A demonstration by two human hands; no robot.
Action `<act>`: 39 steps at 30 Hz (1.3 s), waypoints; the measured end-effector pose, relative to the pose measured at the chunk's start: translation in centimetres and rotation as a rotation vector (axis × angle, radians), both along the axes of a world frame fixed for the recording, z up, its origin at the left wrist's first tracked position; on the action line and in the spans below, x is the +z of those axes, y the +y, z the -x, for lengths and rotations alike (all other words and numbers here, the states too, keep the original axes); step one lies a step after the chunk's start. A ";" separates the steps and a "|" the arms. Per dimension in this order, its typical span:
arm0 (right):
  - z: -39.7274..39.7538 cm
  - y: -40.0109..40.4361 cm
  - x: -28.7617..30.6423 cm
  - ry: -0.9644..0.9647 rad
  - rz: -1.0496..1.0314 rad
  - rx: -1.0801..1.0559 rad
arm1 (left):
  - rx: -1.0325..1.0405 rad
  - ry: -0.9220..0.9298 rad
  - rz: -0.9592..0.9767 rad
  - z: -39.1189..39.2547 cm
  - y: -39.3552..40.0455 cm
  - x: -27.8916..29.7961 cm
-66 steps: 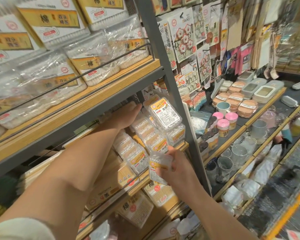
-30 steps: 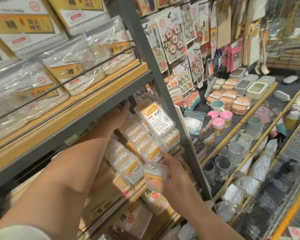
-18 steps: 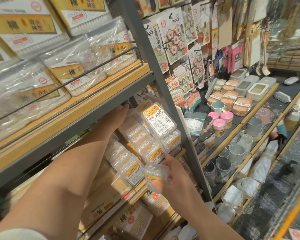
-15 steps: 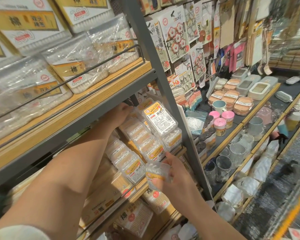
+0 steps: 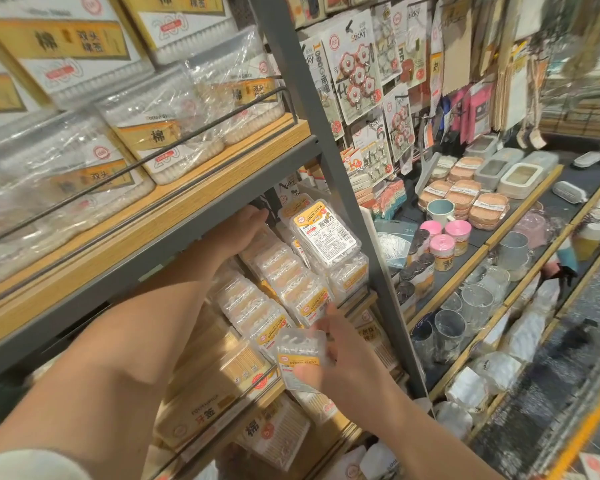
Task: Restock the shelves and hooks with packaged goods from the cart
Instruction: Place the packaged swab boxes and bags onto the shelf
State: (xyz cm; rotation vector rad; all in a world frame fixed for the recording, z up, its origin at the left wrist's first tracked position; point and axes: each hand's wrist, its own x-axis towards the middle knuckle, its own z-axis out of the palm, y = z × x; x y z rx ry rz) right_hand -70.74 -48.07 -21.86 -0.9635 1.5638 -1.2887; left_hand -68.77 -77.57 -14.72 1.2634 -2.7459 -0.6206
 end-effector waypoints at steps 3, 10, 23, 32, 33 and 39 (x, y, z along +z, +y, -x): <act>-0.2 -0.1 0.0 0.045 -0.013 0.072 | -0.021 -0.090 0.055 -0.3 0.1 -0.1; -0.6 0.1 0.6 0.078 -0.026 0.122 | -0.019 -0.136 -0.001 -1.5 0.6 0.6; 0.3 0.3 0.7 -0.058 0.109 -0.003 | -0.270 -0.162 0.070 -3.8 3.4 0.6; 3.1 2.8 0.7 -0.062 0.123 -0.196 | -0.171 0.373 -0.258 -1.1 10.8 5.7; 3.3 2.6 1.0 -0.058 0.137 -0.205 | -0.194 0.341 -0.271 -0.2 10.6 5.2; 3.8 1.7 2.6 -0.059 0.204 -0.254 | -0.197 0.099 -0.295 1.3 10.5 4.0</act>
